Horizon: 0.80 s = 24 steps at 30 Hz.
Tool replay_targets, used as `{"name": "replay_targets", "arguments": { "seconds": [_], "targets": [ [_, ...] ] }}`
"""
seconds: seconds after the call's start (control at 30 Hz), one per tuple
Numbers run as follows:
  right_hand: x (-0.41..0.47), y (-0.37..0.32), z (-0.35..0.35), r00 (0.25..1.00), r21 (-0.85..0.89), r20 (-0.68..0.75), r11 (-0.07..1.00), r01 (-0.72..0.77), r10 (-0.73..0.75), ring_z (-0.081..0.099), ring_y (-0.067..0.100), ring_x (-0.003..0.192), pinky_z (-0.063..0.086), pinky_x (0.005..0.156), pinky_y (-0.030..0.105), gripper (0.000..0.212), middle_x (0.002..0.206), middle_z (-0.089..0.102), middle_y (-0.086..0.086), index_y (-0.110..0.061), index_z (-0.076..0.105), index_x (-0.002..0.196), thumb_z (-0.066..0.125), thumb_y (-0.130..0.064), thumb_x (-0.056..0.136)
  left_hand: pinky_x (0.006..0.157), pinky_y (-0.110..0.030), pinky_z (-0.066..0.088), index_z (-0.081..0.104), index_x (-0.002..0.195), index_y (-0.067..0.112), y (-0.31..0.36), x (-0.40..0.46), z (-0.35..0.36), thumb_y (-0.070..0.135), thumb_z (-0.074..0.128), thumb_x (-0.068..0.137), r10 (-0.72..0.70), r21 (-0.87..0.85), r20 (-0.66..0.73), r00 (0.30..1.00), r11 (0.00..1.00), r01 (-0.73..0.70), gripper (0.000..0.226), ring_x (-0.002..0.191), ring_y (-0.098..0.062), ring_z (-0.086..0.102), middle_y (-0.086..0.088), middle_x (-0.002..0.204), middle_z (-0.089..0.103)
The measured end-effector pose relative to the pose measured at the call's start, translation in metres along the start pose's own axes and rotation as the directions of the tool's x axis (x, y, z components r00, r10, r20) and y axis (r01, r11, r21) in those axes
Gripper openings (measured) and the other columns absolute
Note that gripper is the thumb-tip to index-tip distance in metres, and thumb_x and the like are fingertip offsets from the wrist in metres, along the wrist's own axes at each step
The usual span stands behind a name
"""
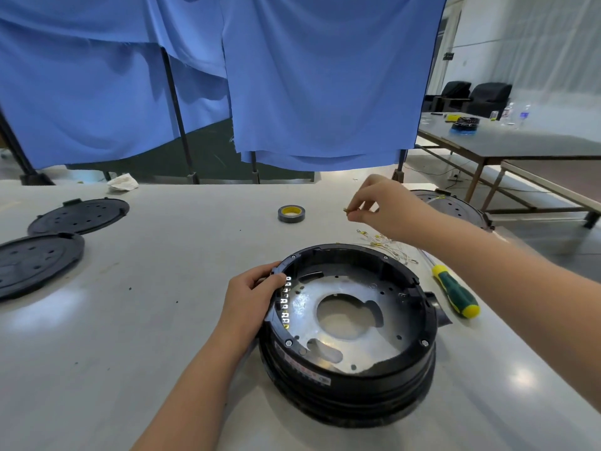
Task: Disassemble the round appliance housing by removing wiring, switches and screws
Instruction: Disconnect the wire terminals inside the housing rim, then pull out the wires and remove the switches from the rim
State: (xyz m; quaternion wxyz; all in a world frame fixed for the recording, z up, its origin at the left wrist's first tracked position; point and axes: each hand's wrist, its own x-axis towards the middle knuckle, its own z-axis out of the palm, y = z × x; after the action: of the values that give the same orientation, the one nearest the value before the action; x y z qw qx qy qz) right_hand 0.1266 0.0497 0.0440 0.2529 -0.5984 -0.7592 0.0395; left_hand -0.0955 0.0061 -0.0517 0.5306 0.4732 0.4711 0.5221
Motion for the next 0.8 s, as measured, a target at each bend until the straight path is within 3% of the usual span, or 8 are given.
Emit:
{"name": "replay_targets", "arguments": {
  "seconds": [0.13,0.23,0.37,0.47,0.6,0.73,0.8],
  "targets": [
    [0.005,0.038,0.018,0.984,0.029,0.039,0.984,-0.174,0.173,0.058,0.021,0.088,0.041,0.072,0.029,0.011,0.101,0.054,0.003,-0.013,0.073,0.088,0.069,-0.023,0.085,0.054,-0.020,0.053,0.078,0.089,0.016,-0.001,0.001,0.000,0.002,0.061,0.084,-0.003,0.001,-0.005,1.000,1.000,0.003,0.022,0.063,-0.012,0.069,-0.006,0.075,0.076],
    [0.007,0.061,0.036,0.957,0.054,0.074,0.957,-0.286,0.282,0.062,0.022,0.086,0.045,0.075,0.029,0.016,0.100,0.068,0.008,-0.011,0.075,0.094,0.070,-0.022,0.084,0.053,-0.019,0.053,0.077,0.089,0.016,-0.001,0.002,0.000,0.001,0.062,0.083,0.000,0.013,-0.017,1.000,1.000,0.000,0.022,0.063,-0.011,0.068,-0.005,0.075,0.076],
    [0.009,0.079,0.059,0.922,0.040,0.154,0.930,-0.365,0.356,0.065,0.024,0.095,0.047,0.085,0.029,0.016,0.101,0.072,0.013,-0.005,0.075,0.096,0.069,-0.014,0.084,0.053,-0.019,0.052,0.079,0.084,0.020,-0.002,0.003,0.000,0.001,0.062,0.083,0.009,0.008,-0.018,1.000,1.000,-0.009,0.025,0.063,-0.011,0.069,-0.004,0.075,0.076],
    [0.012,0.085,0.066,0.909,0.002,0.175,0.923,-0.385,0.379,0.064,0.025,0.097,0.044,0.081,0.026,0.017,0.104,0.072,0.015,-0.003,0.074,0.100,0.065,-0.007,0.085,0.054,-0.019,0.053,0.079,0.083,0.022,-0.003,0.005,0.000,0.002,0.062,0.082,0.008,0.011,-0.020,1.000,1.000,-0.008,0.027,0.064,-0.011,0.069,-0.004,0.076,0.076],
    [0.014,0.092,0.071,0.906,-0.008,0.187,0.922,-0.386,0.381,0.059,0.019,0.087,0.041,0.076,0.025,0.021,0.104,0.071,0.014,-0.006,0.074,0.102,0.061,-0.002,0.085,0.054,-0.018,0.051,0.079,0.086,0.021,-0.004,0.007,0.000,0.002,0.062,0.083,0.007,0.022,-0.019,1.000,1.000,-0.007,0.026,0.063,-0.010,0.068,-0.003,0.075,0.076],
    [0.014,0.094,0.072,0.926,0.053,0.157,0.934,-0.354,0.343,0.061,0.026,0.108,0.044,0.096,0.033,0.025,0.113,0.068,0.015,-0.002,0.070,0.108,0.060,0.001,0.086,0.054,-0.018,0.051,0.079,0.087,0.020,-0.004,0.009,0.000,0.002,0.061,0.082,0.004,0.022,-0.021,1.000,1.000,-0.003,0.025,0.063,-0.010,0.068,-0.003,0.075,0.076],
    [0.013,0.093,0.070,0.940,0.112,0.109,0.936,-0.335,0.323,0.060,0.024,0.110,0.043,0.098,0.032,0.025,0.114,0.067,0.013,-0.003,0.069,0.109,0.062,-0.002,0.085,0.054,-0.018,0.051,0.079,0.088,0.019,-0.004,0.009,0.001,0.002,0.062,0.082,0.001,0.024,-0.022,1.000,1.000,-0.001,0.025,0.063,-0.010,0.068,-0.003,0.076,0.076]
  ]
}}
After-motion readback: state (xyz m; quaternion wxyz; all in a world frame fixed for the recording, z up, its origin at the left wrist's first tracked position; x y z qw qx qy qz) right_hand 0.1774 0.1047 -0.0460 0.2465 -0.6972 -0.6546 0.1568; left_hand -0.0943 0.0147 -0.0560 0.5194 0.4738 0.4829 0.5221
